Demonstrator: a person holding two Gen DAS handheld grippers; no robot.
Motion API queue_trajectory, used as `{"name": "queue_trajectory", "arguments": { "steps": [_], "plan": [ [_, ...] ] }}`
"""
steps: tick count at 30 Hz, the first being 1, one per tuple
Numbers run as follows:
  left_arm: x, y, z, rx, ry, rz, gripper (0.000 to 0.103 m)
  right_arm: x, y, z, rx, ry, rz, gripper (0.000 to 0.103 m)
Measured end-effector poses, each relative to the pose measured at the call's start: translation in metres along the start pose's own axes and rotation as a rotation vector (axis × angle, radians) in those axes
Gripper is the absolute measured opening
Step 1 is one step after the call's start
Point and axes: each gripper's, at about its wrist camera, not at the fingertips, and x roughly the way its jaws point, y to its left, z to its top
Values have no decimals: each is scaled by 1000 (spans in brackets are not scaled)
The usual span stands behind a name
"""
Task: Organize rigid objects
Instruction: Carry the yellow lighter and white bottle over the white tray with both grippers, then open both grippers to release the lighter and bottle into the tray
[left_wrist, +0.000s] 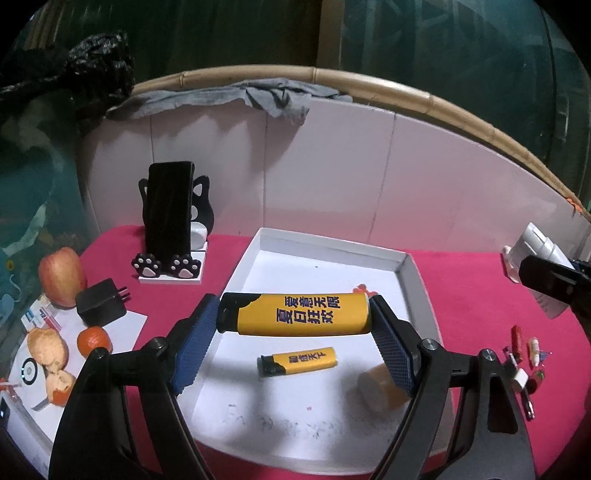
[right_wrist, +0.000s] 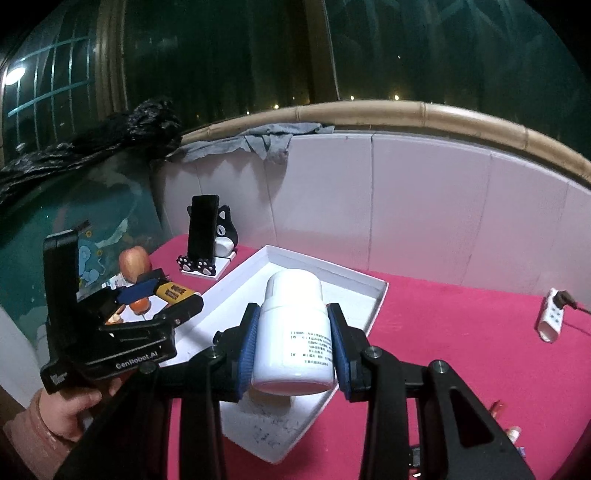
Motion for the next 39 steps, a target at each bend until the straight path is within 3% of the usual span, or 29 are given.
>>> {"name": "queue_trajectory", "arguments": {
  "steps": [8, 21, 28, 37, 38, 39],
  "plan": [
    [36, 6, 13, -15, 59, 11, 82, 46, 0, 5, 36, 86, -21, 36],
    [120, 11, 5, -85, 300, -40, 82, 138, -11, -21, 92, 257, -79, 36],
    [133, 6, 3, -78, 330, -41, 82, 156, -13, -31, 100, 298, -88, 36],
    [135, 5, 5, -64, 334, -21, 82, 155, -8, -34, 80, 287, -84, 37],
    [135, 5, 5, -66, 334, -23, 82, 154, -7, -34, 78, 284, -84, 42],
    [135, 5, 5, -69, 335, -26, 82, 153, -6, -35, 76, 278, -85, 55]
  ]
}}
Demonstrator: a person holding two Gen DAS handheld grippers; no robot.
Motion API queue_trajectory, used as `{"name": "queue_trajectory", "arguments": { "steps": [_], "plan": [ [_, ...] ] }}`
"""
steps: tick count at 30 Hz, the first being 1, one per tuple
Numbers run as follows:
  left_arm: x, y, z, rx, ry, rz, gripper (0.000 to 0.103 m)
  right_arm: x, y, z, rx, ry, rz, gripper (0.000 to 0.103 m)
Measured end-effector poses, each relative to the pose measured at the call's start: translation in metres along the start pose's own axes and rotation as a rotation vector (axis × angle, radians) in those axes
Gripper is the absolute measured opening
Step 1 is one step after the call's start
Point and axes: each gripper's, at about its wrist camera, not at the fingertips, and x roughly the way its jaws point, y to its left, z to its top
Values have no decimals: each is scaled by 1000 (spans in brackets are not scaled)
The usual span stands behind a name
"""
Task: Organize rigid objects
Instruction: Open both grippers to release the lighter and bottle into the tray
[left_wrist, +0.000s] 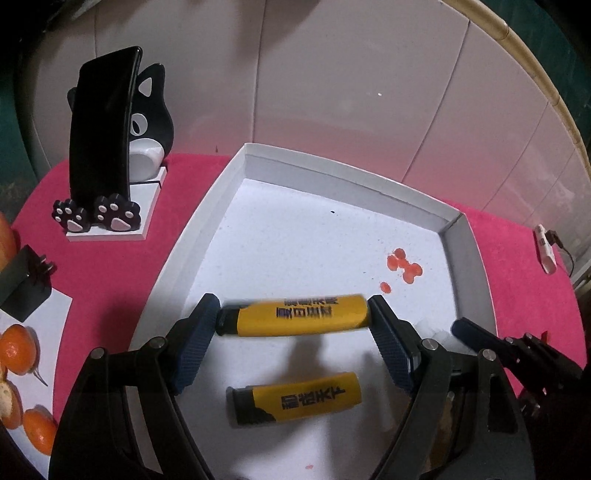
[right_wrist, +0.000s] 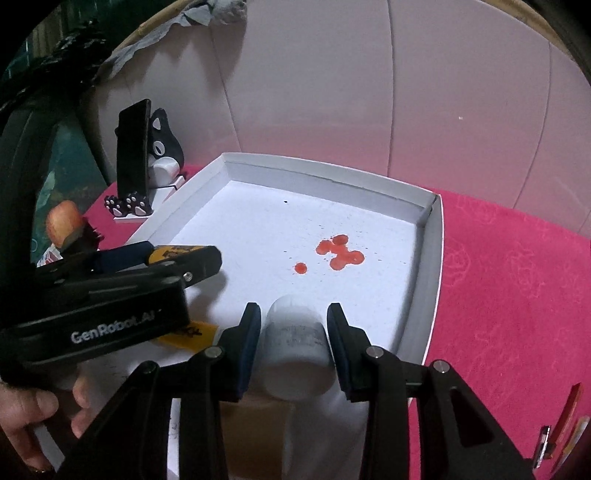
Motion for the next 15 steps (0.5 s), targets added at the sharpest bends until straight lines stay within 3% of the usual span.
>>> {"name": "queue_trajectory", "arguments": {
  "steps": [1, 2, 3, 7, 15],
  "plan": [
    [1, 1, 0, -4, 8, -10, 82, -2, 1, -1, -2, -8, -2, 65],
    [1, 1, -1, -7, 14, -18, 84, -3, 1, -2, -6, -19, -5, 86],
    [0, 2, -2, -10, 13, -22, 86, -7, 1, -4, -7, -34, -13, 94],
    [-14, 3, -5, -19, -44, 4, 103, -19, 2, -8, -20, -79, -39, 102],
    [-68, 6, -15, -66, -213, 54, 103, -61, -3, -19, -22, -188, -52, 103]
  ]
}}
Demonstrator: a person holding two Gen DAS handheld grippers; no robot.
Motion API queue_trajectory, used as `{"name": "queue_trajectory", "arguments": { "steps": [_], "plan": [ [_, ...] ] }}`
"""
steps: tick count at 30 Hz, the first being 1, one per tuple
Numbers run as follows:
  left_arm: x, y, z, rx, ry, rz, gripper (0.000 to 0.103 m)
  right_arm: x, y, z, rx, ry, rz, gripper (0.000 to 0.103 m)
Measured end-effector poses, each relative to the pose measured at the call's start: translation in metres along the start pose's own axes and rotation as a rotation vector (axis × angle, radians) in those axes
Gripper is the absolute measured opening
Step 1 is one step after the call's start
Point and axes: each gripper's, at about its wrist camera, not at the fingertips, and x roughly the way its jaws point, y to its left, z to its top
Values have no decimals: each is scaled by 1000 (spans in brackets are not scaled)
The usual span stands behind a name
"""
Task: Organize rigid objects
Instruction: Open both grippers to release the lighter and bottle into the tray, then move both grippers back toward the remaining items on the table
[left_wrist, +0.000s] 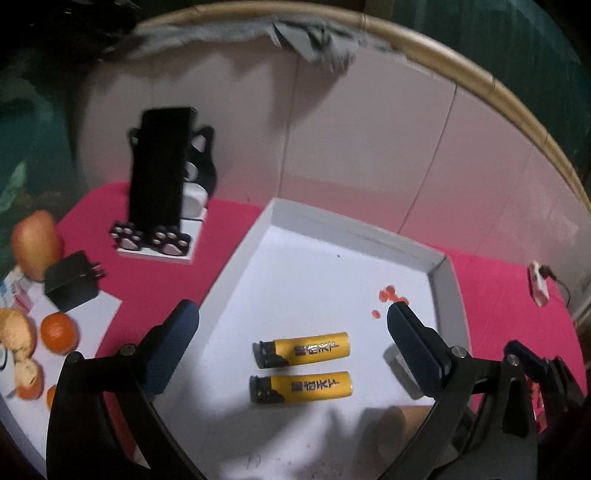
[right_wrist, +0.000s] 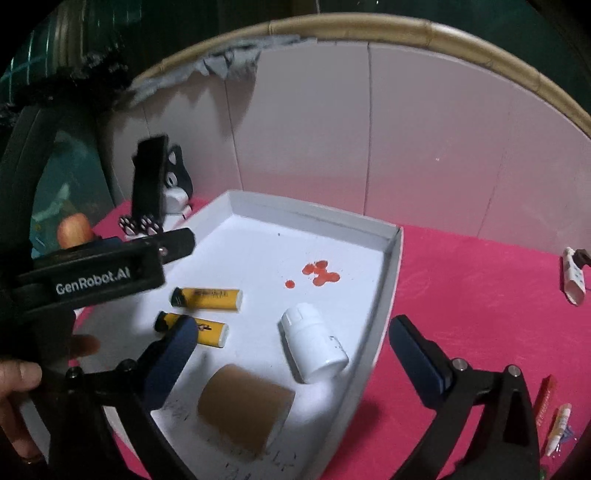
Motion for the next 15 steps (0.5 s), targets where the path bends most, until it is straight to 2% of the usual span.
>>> {"name": "queue_trajectory", "arguments": {
  "steps": [5, 9, 12, 15],
  "plan": [
    [-29, 4, -19, -37, -40, 15, 103, -31, -6, -10, 8, -68, -23, 103],
    [-45, 1, -31, -52, -55, 0, 103, -54, -24, -22, 73, -98, -38, 103],
    [-59, -7, -32, -33, -84, 0, 103, -82, -38, -23, 129, -166, -42, 103],
    [-74, -15, -31, -23, -112, -16, 103, -120, -54, -21, 188, -284, -51, 103]
  ]
}}
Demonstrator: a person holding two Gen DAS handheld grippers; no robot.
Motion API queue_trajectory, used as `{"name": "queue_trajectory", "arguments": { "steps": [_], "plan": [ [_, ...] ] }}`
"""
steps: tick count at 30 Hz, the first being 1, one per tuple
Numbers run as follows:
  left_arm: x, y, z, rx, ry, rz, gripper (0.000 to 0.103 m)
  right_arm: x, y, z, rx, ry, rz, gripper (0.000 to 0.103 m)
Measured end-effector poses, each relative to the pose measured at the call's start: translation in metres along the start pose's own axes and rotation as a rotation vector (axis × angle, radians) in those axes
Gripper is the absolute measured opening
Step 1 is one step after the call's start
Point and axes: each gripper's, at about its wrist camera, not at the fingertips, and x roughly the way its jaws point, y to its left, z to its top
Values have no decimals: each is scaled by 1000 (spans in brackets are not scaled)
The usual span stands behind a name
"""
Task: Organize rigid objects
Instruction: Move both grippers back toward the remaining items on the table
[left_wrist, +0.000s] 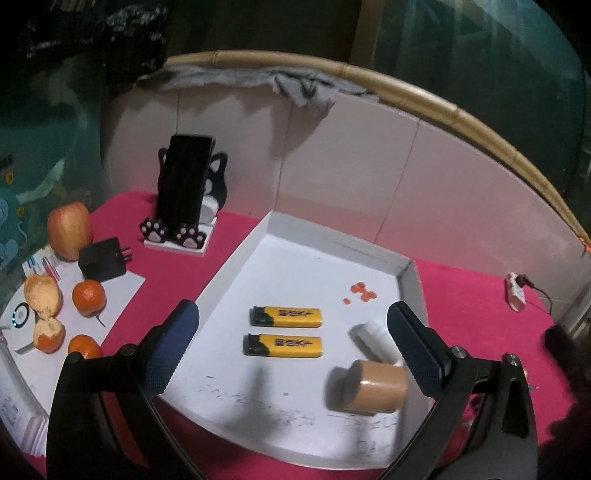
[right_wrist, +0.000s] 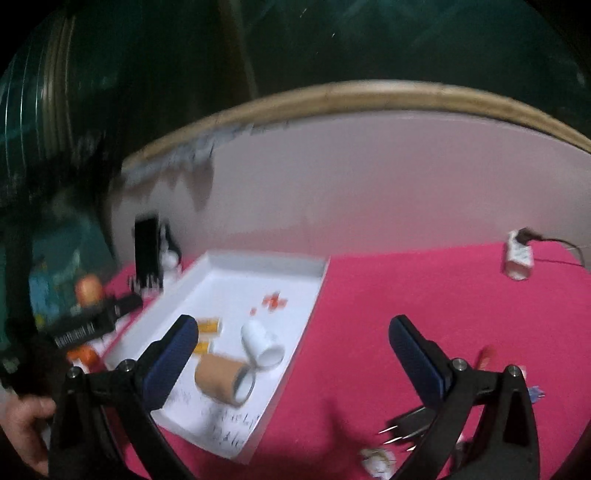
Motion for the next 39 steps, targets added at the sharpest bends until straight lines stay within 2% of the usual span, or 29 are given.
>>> {"name": "queue_trajectory", "arguments": {
  "steps": [4, 10, 14, 16, 21, 26, 33, 35, 39],
  "plan": [
    [-14, -12, 3, 8, -33, -31, 103, -45, -22, 19, 67, -143, 20, 103],
    [-21, -31, 0, 39, -38, -80, 103, -84, -57, 28, 120, -249, 39, 103],
    [-29, -45, -3, 56, -37, -142, 103, -98, -93, 23, 238, -279, 125, 103],
    [-34, -54, -5, 80, -53, -171, 103, -102, -115, 18, 318, -263, 148, 103],
    [-37, -79, -16, 130, -45, -266, 103, -119, -149, 5, 353, -287, 59, 103],
    [-25, -120, -38, 237, 41, -347, 103, -138, -166, -5, 320, -309, -23, 103],
    [7, -181, -102, 452, 249, -431, 103, -138, -183, -22, 318, -265, -51, 103],
    [16, -193, -120, 497, 294, -439, 103, -136, -188, -27, 322, -246, -58, 103],
    [29, -208, -139, 558, 320, -418, 103, -124, -197, -37, 306, -154, -103, 103]
  ]
}}
